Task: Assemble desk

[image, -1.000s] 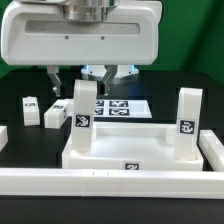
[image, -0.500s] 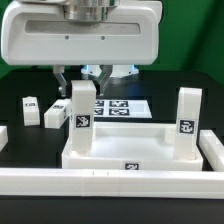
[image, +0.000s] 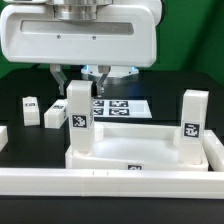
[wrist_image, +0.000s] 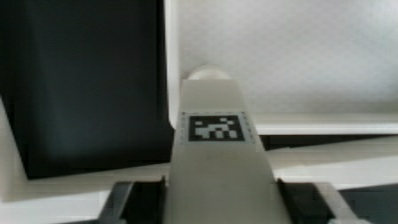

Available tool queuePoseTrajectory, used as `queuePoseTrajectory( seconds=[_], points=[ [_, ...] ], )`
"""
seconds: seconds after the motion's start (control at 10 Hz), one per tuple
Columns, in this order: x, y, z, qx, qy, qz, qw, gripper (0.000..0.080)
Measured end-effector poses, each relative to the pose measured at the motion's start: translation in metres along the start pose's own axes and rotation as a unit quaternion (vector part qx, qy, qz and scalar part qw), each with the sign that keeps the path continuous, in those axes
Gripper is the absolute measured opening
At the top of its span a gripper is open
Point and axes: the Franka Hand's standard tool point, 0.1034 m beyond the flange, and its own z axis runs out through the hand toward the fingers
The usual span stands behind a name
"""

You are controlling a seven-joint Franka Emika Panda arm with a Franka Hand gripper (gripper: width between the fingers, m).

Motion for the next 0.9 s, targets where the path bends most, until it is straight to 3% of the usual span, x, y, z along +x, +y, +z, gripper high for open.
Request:
queuePoseTrajectory(
  seconds=[0.6,0.9],
  points=[
    [0.002,-0.008,0.0,0.011,0.007,0.188,0.982,0.0291],
    [0.001,-0.015,0.001,0.023,0.009,0.325,0.945,0.0291]
  ],
)
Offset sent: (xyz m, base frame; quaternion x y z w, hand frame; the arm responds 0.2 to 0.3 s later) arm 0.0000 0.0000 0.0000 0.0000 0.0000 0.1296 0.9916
